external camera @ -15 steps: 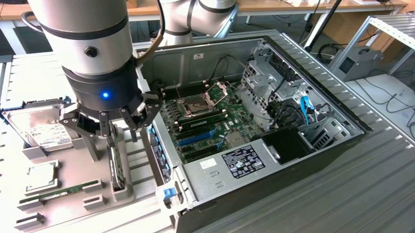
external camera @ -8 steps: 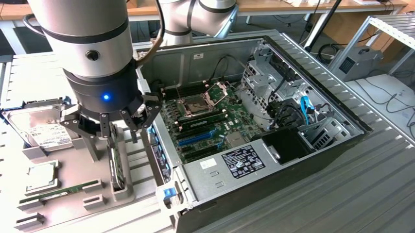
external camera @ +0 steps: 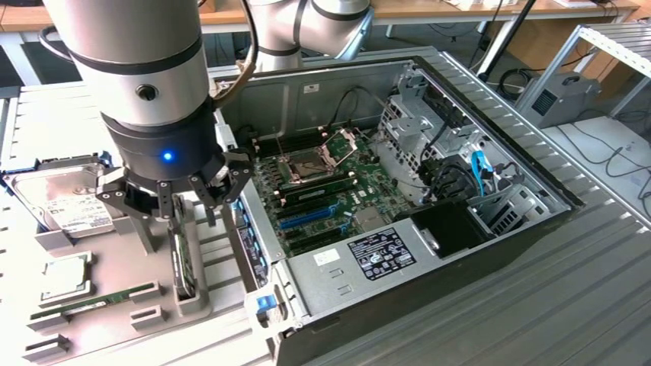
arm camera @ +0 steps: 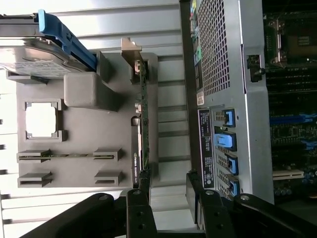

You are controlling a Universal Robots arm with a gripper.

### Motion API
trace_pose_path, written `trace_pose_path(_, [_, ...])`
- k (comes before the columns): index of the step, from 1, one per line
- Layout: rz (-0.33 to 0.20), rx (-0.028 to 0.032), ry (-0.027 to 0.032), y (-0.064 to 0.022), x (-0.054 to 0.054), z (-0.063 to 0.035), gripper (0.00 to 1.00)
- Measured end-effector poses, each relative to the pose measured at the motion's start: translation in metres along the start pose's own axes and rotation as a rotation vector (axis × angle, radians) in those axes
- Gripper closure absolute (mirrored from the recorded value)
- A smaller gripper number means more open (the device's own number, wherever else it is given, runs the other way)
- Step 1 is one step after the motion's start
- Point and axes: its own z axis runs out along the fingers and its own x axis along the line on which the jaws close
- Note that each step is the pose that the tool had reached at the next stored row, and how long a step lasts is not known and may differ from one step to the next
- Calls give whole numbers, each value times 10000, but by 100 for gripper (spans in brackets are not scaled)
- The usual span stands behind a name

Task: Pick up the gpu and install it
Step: 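Pick up the gpu and move the gpu toward the slot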

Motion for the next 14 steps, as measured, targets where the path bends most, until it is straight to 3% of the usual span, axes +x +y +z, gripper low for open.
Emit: trace_pose_path(14, [0, 0, 0, -3, 2, 68, 58])
